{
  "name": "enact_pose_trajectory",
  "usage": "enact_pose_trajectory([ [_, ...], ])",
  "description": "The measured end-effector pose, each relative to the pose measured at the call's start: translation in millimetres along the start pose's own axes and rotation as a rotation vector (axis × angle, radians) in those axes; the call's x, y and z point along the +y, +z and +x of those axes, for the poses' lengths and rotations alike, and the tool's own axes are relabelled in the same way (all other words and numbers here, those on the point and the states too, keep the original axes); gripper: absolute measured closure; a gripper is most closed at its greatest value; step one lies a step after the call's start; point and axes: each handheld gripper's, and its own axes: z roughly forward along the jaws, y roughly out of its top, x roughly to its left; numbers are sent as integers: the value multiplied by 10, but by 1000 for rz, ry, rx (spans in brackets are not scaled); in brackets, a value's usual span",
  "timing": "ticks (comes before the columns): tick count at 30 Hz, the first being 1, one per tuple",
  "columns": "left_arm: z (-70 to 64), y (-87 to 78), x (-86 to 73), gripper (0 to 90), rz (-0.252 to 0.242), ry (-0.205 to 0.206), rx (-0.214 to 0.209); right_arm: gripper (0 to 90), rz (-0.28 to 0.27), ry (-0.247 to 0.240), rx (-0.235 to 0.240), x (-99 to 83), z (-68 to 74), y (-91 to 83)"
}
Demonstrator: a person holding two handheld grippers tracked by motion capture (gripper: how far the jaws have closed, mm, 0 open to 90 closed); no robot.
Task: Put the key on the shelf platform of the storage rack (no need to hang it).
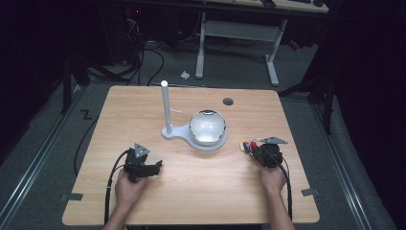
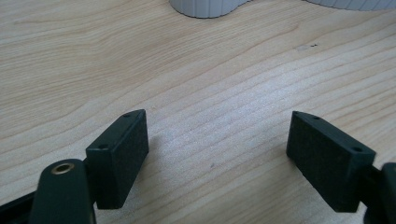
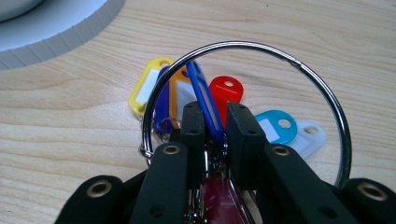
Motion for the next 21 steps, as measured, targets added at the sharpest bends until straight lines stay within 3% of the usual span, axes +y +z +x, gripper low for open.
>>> enact_pose_trajectory([
  [15,0,0,0,211,0,0,0,811,-34,-13,45,36,-88,-213],
  [21,0,0,0,211,0,1,0,812,-80,-6,66,89,-119,-373],
])
